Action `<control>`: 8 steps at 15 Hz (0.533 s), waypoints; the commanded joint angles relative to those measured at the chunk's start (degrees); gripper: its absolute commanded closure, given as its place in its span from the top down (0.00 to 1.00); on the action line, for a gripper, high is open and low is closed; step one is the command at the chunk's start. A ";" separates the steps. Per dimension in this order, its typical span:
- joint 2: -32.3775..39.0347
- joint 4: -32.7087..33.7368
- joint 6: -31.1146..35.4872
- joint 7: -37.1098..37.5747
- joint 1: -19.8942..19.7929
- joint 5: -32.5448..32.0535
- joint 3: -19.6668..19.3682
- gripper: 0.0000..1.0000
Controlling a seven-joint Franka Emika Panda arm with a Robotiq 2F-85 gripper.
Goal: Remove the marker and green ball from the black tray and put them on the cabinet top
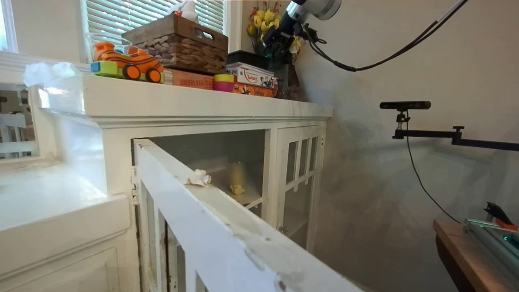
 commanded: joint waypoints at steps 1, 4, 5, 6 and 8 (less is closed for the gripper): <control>3.07 5.98 -4.04 -0.68 -1.11 0.60 1.31 1.00; 3.84 7.27 -5.76 0.47 -0.25 -0.71 0.21 1.00; 4.13 7.87 -6.20 0.51 -0.24 -0.76 0.16 1.00; 4.46 8.36 -6.48 0.55 -0.25 -0.75 0.11 1.00; 5.00 9.23 -7.16 0.51 -0.28 -0.58 0.11 0.74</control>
